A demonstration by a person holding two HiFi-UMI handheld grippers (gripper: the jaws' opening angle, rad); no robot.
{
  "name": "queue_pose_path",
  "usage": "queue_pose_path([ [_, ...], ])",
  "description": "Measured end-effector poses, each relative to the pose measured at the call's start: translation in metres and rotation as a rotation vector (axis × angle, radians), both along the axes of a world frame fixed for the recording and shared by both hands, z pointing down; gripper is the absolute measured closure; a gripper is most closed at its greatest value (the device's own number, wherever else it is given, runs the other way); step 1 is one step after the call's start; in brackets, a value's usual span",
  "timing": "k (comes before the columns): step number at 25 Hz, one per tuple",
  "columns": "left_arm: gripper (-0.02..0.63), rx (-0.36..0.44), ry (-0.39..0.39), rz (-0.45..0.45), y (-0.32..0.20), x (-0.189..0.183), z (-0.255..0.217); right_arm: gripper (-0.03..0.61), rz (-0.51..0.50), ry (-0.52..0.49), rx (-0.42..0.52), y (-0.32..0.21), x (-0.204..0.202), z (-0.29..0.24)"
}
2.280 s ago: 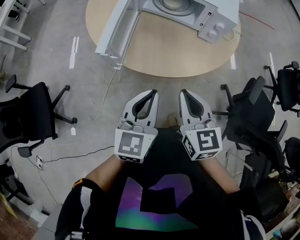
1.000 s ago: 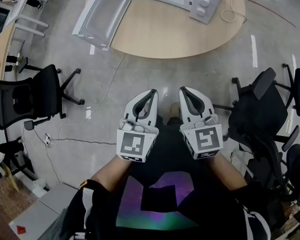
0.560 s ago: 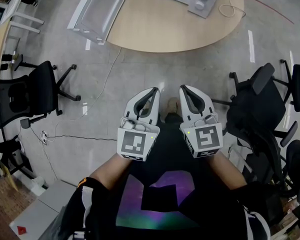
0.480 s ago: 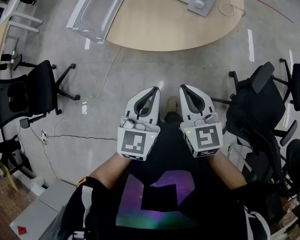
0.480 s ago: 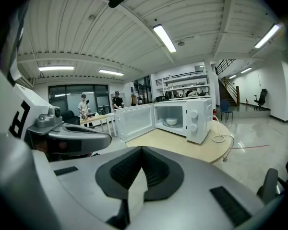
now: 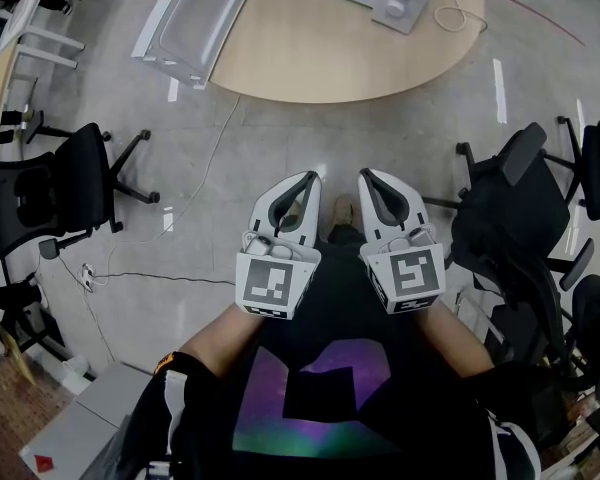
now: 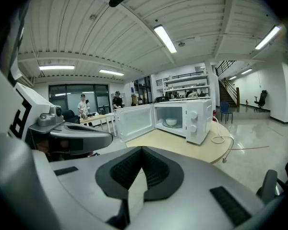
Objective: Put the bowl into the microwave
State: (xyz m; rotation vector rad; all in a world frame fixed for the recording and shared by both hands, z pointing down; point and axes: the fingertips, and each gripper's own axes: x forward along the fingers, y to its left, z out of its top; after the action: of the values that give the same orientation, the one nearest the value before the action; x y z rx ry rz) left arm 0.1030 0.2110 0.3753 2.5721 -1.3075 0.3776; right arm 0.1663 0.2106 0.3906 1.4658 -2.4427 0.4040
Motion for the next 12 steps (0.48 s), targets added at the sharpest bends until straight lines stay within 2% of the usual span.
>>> queue_pose_path([
  [5,0.563,0.023,0.011,-0.001,-0.0011,0.0016,-0.0035,0.561,-0.002,0.000,0.001,0.0007,-0.0025,-0.0026],
  [12,0.563,0.006,-0.002,-0.005,0.0011,-0.0008,-0.0019,0.563,-0.010,-0.007,0.003,0.0008,-0.0051,-0.0046],
])
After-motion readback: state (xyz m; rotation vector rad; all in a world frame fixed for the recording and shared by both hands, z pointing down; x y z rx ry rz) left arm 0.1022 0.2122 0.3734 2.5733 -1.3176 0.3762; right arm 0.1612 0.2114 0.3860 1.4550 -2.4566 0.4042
